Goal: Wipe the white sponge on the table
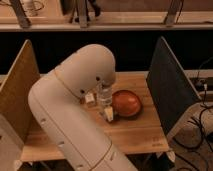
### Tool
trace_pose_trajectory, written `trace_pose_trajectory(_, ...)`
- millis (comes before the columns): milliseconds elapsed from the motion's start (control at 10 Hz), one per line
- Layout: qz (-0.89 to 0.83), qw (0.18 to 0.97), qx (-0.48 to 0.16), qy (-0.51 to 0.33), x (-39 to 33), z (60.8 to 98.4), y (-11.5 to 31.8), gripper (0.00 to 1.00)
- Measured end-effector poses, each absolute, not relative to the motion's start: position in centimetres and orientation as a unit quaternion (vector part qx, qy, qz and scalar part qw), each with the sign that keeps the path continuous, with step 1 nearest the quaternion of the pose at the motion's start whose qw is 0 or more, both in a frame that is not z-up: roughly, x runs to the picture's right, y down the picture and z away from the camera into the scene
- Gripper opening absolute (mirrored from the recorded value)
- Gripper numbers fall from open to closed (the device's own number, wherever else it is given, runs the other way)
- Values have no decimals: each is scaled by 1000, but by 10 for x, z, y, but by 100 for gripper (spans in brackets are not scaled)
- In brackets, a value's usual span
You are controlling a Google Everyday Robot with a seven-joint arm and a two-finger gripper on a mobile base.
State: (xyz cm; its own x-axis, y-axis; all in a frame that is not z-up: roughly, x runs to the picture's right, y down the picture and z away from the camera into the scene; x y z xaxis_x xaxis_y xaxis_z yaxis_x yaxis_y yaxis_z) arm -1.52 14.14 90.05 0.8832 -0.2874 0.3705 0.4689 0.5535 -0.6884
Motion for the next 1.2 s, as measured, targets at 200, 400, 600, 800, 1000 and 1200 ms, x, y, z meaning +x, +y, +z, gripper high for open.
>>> trace_pose_trajectory(200, -237, 875, -401, -129, -45, 900, 129, 4)
trace_pose_trajectory(400, -256, 869, -394, -158, -70, 886, 135, 4)
trace_pose_trajectory(600, -263, 863, -390, -184, -83, 869, 146, 10)
trace_pose_trajectory(800, -258, 863, -388, -196, -83, 858, 154, 27)
trace_pose_trajectory(1000, -240, 870, -381, -201, -71, 849, 155, 50)
trace_pose_trajectory(1200, -227, 878, -368, -205, -62, 842, 148, 70)
